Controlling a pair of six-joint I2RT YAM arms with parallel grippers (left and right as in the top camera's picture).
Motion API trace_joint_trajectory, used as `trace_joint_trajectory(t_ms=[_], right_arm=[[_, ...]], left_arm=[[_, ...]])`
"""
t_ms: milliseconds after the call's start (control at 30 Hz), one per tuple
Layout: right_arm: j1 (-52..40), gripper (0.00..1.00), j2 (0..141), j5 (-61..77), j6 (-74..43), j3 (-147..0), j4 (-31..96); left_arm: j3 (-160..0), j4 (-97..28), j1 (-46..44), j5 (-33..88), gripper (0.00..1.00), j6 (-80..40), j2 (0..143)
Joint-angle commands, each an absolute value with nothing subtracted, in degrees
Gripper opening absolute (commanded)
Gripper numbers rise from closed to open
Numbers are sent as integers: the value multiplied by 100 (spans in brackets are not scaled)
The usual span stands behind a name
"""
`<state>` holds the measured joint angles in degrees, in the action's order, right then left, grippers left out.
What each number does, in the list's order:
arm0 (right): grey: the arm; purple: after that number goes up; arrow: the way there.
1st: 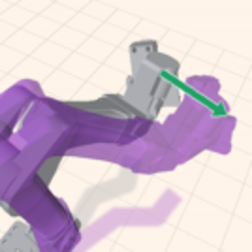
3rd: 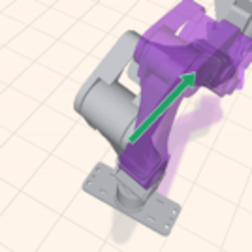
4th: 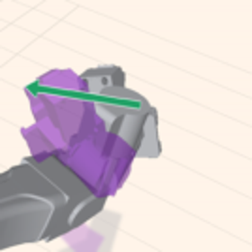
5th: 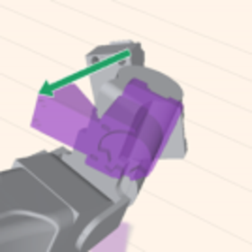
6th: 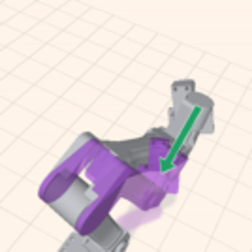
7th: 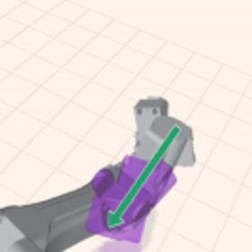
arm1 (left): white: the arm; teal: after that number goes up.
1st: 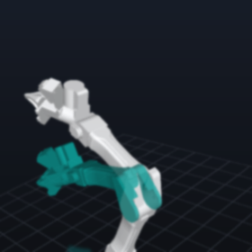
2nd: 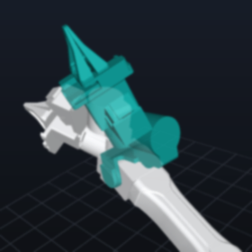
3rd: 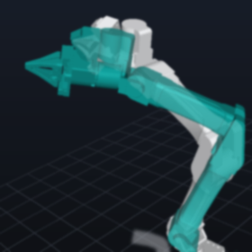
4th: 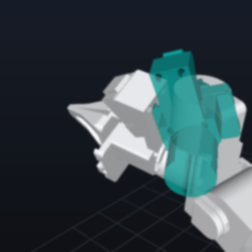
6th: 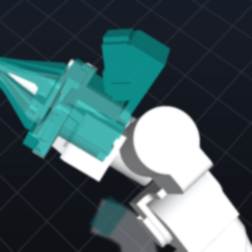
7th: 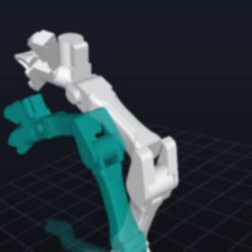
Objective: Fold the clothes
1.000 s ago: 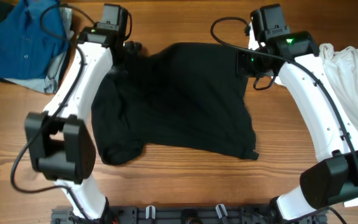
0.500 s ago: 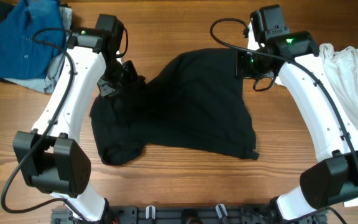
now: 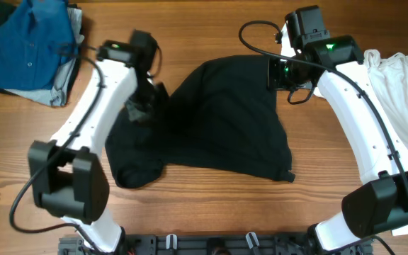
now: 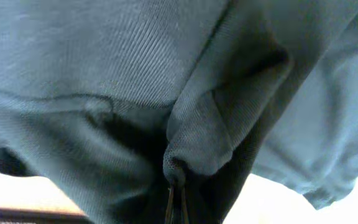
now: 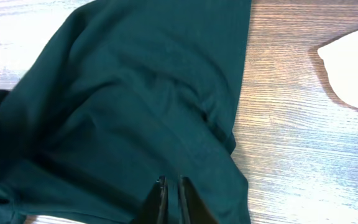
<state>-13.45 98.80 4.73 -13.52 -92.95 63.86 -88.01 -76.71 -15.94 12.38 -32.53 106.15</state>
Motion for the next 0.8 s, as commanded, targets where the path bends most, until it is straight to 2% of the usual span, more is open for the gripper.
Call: trace_joint_trajectory(t_ms=[0,33,67,133,167,233,267,367,400,533,700,767], right_arm=[[-1302,32,10060,613,-1409,-9308,6351],[-1260,43,10130,657,-1404,-9308,6353],[-1214,64,10200,681,-1391,-9308,6348],[-1048,79,10422,834,-1216,-9310,6230],[-952,77,10527,943,-1111,-9310,6145],[-760,73,10744,1186,-1041,-9310,5992],[-657,73,10864,1330,-980,-9310,5907],[-375,70,11323,1804,-753,-9310,5627],[-298,67,11507,1894,-738,-9310,5522],[-152,64,12289,2137,-530,-9312,5061],[-187,77,12851,2228,-432,-9362,4512],[-185,79,12895,2261,-445,-9417,4298]], left_arm=[[-8473,-7686,-2023,1907,4,-3339,10755],[-8458,-7697,-2099,1894,4,-3319,10759],[-8453,-7699,-2185,1846,6,-3299,10759],[-8455,-7655,-2283,1791,21,-3304,10757],[-8455,-7631,-2300,1793,28,-3306,10757],[-8453,-7634,-2281,1798,34,-3306,10759],[-8455,-7649,-2252,1796,40,-3306,10757],[-8455,-7701,-2152,1787,42,-3304,10757],[-8455,-7699,-2112,1789,41,-3306,10757],[-8455,-7675,-2001,1774,38,-3306,10757],[-8455,-7644,-1957,1776,37,-3310,10733],[-8455,-7609,-1957,1776,38,-3352,10709]])
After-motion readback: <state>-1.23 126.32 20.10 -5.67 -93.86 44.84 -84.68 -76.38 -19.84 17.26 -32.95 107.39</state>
